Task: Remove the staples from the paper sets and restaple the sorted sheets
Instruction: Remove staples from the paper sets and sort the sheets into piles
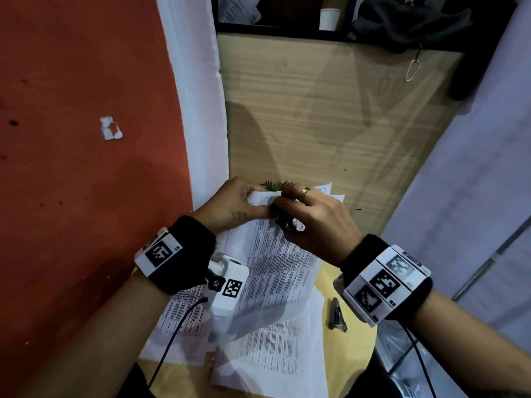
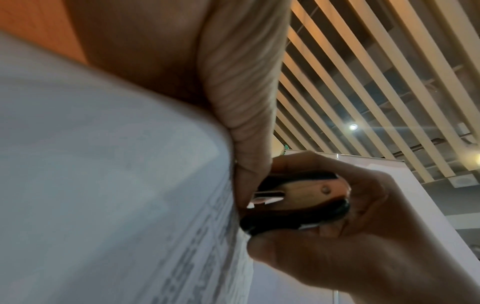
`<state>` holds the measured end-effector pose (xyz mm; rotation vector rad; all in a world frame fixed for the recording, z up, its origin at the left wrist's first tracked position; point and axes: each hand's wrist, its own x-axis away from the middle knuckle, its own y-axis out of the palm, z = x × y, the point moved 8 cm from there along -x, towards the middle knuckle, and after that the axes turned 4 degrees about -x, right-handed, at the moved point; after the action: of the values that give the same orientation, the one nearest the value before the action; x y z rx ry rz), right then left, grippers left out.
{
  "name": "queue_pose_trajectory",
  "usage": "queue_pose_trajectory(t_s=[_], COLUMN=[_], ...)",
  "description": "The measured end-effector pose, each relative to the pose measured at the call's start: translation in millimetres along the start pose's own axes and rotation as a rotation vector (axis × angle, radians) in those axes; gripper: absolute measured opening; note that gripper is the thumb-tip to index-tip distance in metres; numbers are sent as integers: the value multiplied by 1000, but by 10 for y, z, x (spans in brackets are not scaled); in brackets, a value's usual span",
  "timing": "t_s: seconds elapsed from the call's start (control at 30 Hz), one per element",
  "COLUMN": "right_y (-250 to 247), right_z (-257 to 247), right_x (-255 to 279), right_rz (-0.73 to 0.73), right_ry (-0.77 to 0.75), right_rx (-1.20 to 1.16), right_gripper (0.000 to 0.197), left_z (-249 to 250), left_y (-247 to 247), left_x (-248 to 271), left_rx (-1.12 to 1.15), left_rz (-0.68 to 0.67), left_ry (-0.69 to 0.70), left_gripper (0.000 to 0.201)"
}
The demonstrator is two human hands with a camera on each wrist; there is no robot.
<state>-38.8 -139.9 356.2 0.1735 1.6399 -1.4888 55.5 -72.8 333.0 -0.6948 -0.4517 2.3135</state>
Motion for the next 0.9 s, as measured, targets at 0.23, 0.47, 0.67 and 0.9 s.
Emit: queue_pose_trajectory(t_s=[0.23, 0.47, 0.67, 0.9], right_y=[29, 36, -27, -62], right_z=[-14, 15, 125, 269], right_x=[-9, -30, 18, 100], right_rz=[-25, -19, 98, 197], right_ry=[-59, -77, 59, 220], right_rx=[-5, -50, -149, -385], right_gripper=[41, 32, 28, 29], left_z=[-22, 4, 35, 102], left_y=[8, 3, 48, 42], left_x=[33, 40, 63, 85], left_rx=[76, 122, 195, 257], left_rz=[-66, -93, -121, -88], left_ry=[-27, -36, -52, 14], left_gripper=[7, 31, 24, 24])
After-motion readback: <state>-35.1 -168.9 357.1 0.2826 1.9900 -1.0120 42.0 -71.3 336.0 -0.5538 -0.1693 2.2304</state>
